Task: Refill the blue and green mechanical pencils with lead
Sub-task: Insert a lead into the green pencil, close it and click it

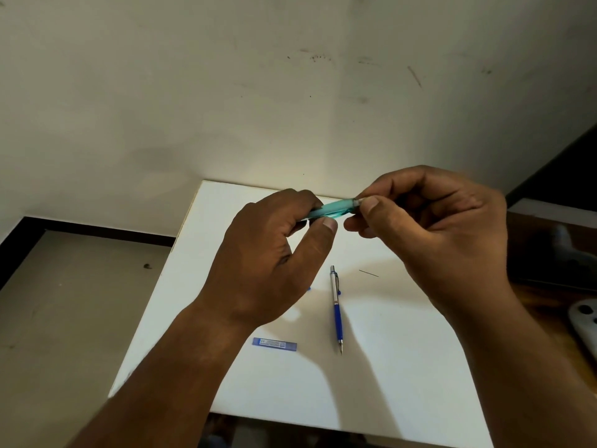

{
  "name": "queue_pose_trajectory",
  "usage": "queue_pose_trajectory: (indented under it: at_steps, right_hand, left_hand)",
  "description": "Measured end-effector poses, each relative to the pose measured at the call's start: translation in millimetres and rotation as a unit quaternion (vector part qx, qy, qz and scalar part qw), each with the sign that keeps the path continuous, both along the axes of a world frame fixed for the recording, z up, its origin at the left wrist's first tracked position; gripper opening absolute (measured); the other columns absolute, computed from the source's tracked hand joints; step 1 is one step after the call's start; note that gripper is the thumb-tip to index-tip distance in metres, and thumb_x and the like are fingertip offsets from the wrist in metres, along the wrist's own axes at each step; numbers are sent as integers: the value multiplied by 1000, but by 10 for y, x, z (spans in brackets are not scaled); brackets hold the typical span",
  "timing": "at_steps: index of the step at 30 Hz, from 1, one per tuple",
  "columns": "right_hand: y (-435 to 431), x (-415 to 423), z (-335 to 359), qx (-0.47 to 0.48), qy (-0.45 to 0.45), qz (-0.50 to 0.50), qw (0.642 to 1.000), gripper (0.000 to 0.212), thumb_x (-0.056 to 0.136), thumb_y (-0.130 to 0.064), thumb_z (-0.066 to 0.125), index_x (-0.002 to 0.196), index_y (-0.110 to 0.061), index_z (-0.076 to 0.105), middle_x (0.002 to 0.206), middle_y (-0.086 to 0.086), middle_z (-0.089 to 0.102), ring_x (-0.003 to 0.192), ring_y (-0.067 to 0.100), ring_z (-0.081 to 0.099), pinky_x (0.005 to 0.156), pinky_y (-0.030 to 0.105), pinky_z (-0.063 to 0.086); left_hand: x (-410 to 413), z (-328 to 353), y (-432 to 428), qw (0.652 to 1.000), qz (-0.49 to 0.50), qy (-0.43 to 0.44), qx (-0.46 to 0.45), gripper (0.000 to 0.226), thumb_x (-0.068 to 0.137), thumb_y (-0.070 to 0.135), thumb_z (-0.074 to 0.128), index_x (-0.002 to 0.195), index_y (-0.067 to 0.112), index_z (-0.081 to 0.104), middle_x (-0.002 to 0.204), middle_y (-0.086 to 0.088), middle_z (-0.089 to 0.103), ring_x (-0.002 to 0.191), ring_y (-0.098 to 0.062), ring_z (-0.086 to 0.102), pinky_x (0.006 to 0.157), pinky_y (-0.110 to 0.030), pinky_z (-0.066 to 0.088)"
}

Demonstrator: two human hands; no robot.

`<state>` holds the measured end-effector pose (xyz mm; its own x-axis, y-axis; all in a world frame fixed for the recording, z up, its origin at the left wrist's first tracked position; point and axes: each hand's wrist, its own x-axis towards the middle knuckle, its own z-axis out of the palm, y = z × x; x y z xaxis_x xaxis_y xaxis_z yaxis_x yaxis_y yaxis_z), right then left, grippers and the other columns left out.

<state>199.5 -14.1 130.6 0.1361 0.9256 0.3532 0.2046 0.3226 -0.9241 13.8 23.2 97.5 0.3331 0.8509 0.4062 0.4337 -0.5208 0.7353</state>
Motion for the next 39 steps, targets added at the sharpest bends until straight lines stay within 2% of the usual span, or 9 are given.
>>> queue_pose_trajectory:
  at_steps: [6,11,18,24,27,31,34,36,39]
  right_hand:
    - [-14,4,16,-4,-34,-10,999,15,92,-4,78,91,-19,77,90,2,84,75,13,84,66,20,63]
    - [-13,13,7,-3,-86,-33,996,11,90,-12,80,91,-22,78,85,2,83,75,22,83,66,31,67]
    - [6,103,24,-72,-32,2,997,15,88,-3,88,90,-18,85,81,1,85,69,20,83,64,24,64]
    - [1,135,40,-79,-42,5,996,12,85,-19,88,97,-21,86,82,-2,85,70,18,84,65,25,65]
    - [1,119,15,-76,-5,-13,997,13,88,-23,85,101,-21,85,85,0,86,73,19,84,68,26,65]
    - [5,194,20,-70,54,-28,996,18,102,-11,68,112,-18,82,99,4,86,84,24,84,76,30,66]
    - [7,193,19,-50,24,-52,997,22,105,-3,69,119,-17,78,101,0,86,82,20,84,75,32,67]
    - [11,158,16,-50,17,-57,997,24,103,-8,74,124,-19,73,101,-4,86,82,19,84,71,29,66]
    - [11,116,19,-34,6,-51,998,18,96,-26,79,113,-22,77,101,-7,87,83,18,84,69,24,63]
  left_hand:
    - [-7,-18,1,1000,13,9,-2,20,100,47,48,98,32,61,78,24,52,75,-3,55,70,-9,36]
    - [0,-38,6,999,26,20,-7,37,99,49,49,104,20,72,81,24,55,78,-1,57,72,-11,40]
    - [-15,-53,15,999,30,39,-7,30,99,49,48,100,26,68,78,23,53,77,-1,54,70,-15,35]
    - [-11,-35,10,998,16,42,-43,18,100,53,46,91,40,54,74,15,52,74,-9,55,65,-17,34]
    - [5,-19,7,998,9,15,-62,26,104,47,47,79,40,45,69,8,46,65,-9,55,58,-13,32]
    - [-5,-18,16,997,13,-9,-80,32,106,39,51,75,39,42,67,12,45,63,-13,45,58,-12,32]
    - [-15,-19,17,997,13,-4,-81,34,105,42,50,73,39,40,67,11,43,63,-15,43,58,-14,31]
    - [-14,-20,14,997,12,4,-75,33,105,42,50,73,39,40,68,10,43,64,-16,43,58,-13,31]
    - [-6,-20,9,997,9,14,-71,30,104,45,48,76,37,42,68,8,44,65,-17,45,58,-14,30]
